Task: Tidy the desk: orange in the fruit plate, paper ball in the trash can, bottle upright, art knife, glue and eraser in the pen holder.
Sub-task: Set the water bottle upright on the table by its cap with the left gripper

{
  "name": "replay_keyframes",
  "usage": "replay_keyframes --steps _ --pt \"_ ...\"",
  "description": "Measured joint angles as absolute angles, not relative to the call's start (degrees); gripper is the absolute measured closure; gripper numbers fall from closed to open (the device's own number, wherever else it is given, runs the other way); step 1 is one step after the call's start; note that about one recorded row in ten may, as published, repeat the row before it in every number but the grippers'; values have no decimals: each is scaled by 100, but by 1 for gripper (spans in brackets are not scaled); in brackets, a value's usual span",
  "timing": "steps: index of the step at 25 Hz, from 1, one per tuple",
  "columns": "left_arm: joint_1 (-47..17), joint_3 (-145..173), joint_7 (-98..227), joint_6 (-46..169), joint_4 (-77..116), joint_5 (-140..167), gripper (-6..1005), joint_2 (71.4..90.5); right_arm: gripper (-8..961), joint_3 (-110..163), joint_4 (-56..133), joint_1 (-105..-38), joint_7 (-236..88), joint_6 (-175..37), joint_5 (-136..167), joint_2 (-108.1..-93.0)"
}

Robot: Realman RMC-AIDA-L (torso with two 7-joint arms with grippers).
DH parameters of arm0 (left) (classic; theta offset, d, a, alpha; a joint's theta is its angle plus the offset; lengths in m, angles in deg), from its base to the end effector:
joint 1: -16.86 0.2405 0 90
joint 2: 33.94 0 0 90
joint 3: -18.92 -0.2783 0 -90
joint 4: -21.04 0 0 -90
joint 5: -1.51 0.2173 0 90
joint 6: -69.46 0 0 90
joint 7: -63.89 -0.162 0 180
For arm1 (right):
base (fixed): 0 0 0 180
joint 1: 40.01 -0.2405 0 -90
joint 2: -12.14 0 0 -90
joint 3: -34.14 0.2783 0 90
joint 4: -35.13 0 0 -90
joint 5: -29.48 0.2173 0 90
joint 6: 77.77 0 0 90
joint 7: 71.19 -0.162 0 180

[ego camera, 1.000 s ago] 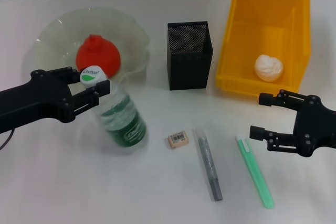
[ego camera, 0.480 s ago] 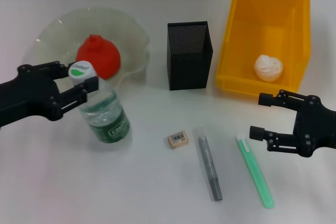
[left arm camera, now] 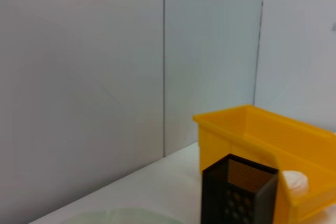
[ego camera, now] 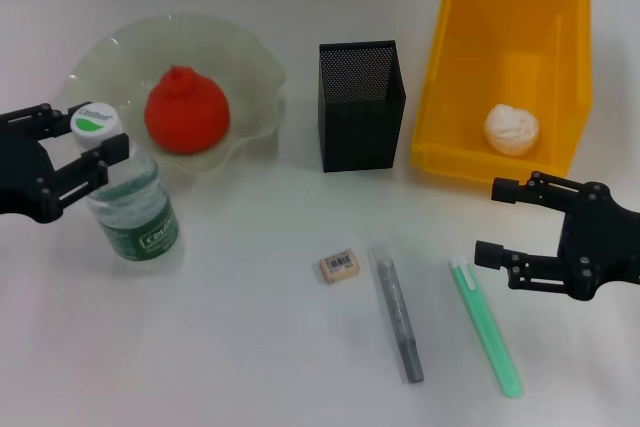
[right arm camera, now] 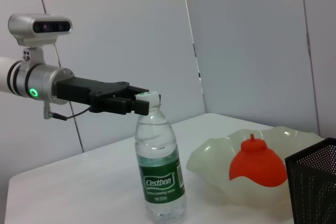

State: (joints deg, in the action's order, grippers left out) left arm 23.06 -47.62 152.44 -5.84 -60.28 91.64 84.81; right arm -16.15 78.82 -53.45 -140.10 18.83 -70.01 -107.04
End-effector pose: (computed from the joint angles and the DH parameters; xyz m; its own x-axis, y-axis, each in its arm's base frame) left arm -0.2888 0.2670 0.0508 0.8313 0.2107 0.5143 0.4830 -0.7316 -0.4811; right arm 0.3071 0.2710 -0.0149 0.7687 -0.2255 -0.5985 -0.3963 -0.9024 -0.1691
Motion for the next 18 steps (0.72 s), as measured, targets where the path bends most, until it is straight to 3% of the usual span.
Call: replay_keyframes --steps 18 --pt "2115 -4595 14843 -597 -5574 9065 509 8509 146 -1596 7900 -5345 -14010 1882 -7001 -10704"
